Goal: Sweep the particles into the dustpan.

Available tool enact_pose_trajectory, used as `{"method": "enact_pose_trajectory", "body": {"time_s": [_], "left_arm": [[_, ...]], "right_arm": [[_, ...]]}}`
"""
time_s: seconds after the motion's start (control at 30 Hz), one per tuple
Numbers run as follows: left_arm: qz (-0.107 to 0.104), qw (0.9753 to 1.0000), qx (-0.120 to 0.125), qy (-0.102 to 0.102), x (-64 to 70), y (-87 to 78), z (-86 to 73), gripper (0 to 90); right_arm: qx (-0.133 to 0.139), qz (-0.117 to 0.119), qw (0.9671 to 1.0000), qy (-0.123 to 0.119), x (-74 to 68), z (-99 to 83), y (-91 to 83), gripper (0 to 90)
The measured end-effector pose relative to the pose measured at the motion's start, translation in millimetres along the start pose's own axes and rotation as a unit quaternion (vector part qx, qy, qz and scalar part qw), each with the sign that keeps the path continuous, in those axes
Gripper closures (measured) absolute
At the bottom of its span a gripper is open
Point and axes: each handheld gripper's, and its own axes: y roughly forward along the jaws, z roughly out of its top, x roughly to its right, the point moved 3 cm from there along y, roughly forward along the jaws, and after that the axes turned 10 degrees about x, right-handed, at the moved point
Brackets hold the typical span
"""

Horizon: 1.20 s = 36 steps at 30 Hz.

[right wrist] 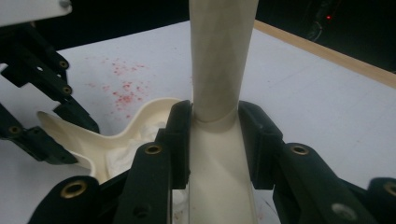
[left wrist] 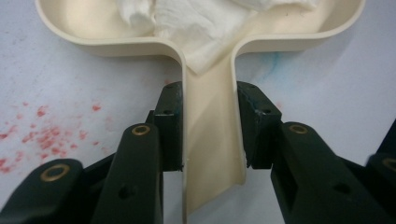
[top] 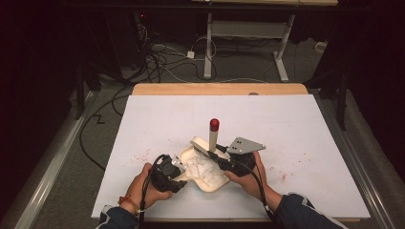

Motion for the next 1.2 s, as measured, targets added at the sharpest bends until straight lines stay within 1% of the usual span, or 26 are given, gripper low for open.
{"method": "enact_pose_trajectory", "body": {"time_s": [0.07, 0.17, 0.23, 0.27, 0.37, 0.5, 0.6, 0.7, 0.8, 0.87, 0.93, 1.0, 1.07, 1.1, 1.13, 1.17, 1.2], "left_arm": [[0.000, 1.0000, 0.001, -0.001, -0.2, 1.8, 0.9, 62.1], [0.002, 1.0000, -0.004, 0.000, 0.3, 5.3, 1.2, 62.1], [0.001, 1.0000, -0.005, 0.001, 0.0, 5.6, 1.0, 62.1], [0.000, 1.0000, -0.003, -0.001, -0.5, 5.2, 0.9, 62.1], [0.000, 1.0000, -0.002, -0.001, -0.7, 5.4, 0.3, 62.1], [0.000, 1.0000, -0.005, 0.000, -1.0, 7.6, -0.9, 62.1], [0.000, 1.0000, -0.008, 0.001, -1.4, 8.8, -1.3, 62.1], [0.000, 1.0000, -0.009, 0.001, -1.6, 9.4, -1.7, 62.1], [0.000, 0.9999, -0.011, 0.002, -1.7, 10.0, -1.9, 62.1], [0.000, 0.9999, -0.011, 0.002, -1.9, 10.1, -1.9, 62.1], [0.000, 0.9999, -0.010, 0.001, -2.0, 9.9, -1.9, 62.1], [-0.001, 0.9999, -0.010, 0.000, -2.0, 10.0, -1.8, 62.1], [-0.001, 1.0000, -0.010, 0.000, -2.0, 9.7, -1.7, 62.1], [-0.001, 1.0000, -0.010, 0.000, -2.1, 9.6, -1.7, 62.2], [0.000, 1.0000, -0.010, -0.001, -2.2, 9.4, -1.7, 62.1], [-0.001, 1.0000, -0.009, -0.001, -2.3, 9.2, -1.6, 62.1], [-0.001, 1.0000, -0.009, -0.001, -2.5, 9.0, -1.6, 62.1]], "right_arm": [[-0.001, 0.004, 1.0000, -0.002, -1.7, 0.5, -0.1, 68.4], [0.002, 0.008, 1.0000, 0.003, -3.2, 1.3, 0.3, 68.4], [-0.002, 0.005, 1.0000, -0.006, -4.1, 1.7, -0.3, 68.4], [0.000, 0.004, 1.0000, -0.005, -3.2, 2.3, -1.1, 68.4], [0.003, -0.001, 1.0000, 0.004, 2.7, 5.1, -4.9, 68.3], [0.022, 0.001, 0.9996, 0.015, 10.2, 14.3, -15.4, 68.4], [0.041, -0.005, 0.9991, 0.012, 13.8, 23.0, -24.5, 68.4], [0.051, -0.012, 0.9985, 0.013, 19.9, 28.1, -32.1, 68.4], [0.054, -0.018, 0.9981, 0.023, 28.3, 29.8, -37.5, 68.4], [0.055, -0.024, 0.9979, 0.025, 34.5, 30.0, -40.3, 68.4], [0.055, -0.028, 0.9975, 0.034, 40.2, 29.2, -42.1, 68.4], [0.051, -0.033, 0.9975, 0.037, 45.0, 27.1, -42.9, 68.4], [0.040, -0.043, 0.9981, 0.021, 50.2, 22.6, -41.9, 68.4], [0.029, -0.050, 0.9982, 0.013, 53.5, 19.0, -40.4, 68.4], [0.019, -0.056, 0.9982, 0.010, 57.8, 14.5, -38.3, 68.4], [0.007, -0.059, 0.9982, 0.012, 62.2, 9.7, -35.7, 68.4], [0.000, -0.064, 0.9979, 0.011, 66.1, 4.9, -33.0, 68.4]]}}
